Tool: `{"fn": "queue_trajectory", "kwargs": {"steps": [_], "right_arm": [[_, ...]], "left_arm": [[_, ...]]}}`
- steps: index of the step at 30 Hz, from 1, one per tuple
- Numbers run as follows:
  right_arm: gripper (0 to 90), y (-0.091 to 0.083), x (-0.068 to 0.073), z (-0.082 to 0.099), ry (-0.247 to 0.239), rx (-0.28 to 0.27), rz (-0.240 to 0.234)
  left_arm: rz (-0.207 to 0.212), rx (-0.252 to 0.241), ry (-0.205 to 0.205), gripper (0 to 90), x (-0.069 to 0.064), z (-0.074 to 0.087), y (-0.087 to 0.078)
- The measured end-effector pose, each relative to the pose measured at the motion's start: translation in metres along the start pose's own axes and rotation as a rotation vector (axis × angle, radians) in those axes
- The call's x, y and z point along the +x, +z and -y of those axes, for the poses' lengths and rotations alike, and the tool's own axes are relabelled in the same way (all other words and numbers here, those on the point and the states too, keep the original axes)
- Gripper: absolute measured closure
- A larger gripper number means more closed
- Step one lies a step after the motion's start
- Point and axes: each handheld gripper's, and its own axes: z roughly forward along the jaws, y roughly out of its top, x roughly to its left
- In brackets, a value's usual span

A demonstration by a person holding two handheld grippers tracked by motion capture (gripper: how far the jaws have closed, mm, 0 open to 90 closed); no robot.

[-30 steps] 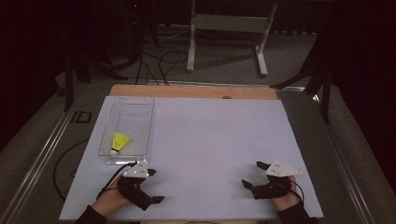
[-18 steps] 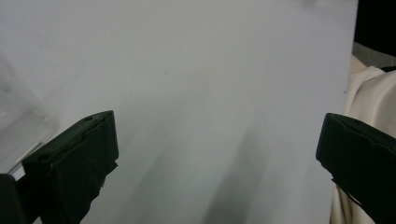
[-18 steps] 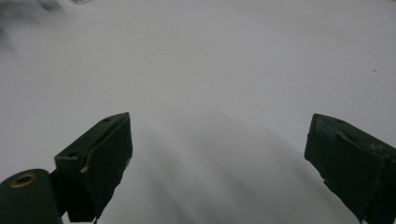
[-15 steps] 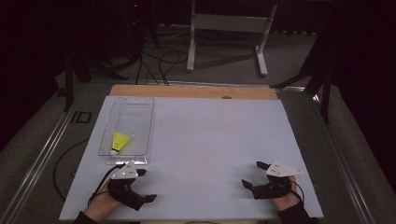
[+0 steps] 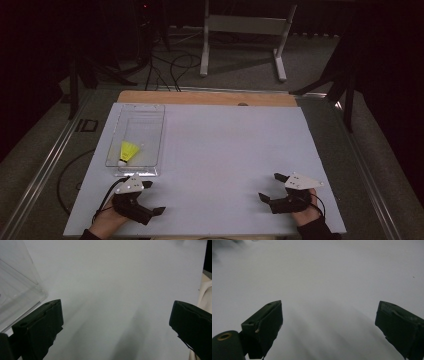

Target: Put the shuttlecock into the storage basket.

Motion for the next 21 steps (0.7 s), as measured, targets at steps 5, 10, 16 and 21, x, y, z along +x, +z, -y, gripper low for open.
{"fn": "queue_trajectory", "kwargs": {"steps": [5, 10, 16, 21], "right_arm": [[7.9, 0.0006, 0.0002, 0.0003, 0.0, 0.001, 0.001], [7.9, 0.0005, -0.0004, 0.0006, 0.001, 0.005, 0.001], [7.9, 0.0006, -0.0003, 0.001, 0.007, 0.009, -0.002], [7.9, 0.0013, -0.0007, 0.0013, 0.004, 0.009, -0.002]], "left_arm": [[-0.003, -0.015, 0.005, 0.1, 0.0007, -0.0001, -0.0007], [-0.005, -0.029, 0.002, 0.1, 0.0014, 0.0001, -0.0009], [-0.011, -0.023, 0.004, 0.1, 0.0019, 0.0009, 0.0001], [-0.01, -0.021, 0.007, 0.1, 0.0016, 0.0009, 0.0007]]}}
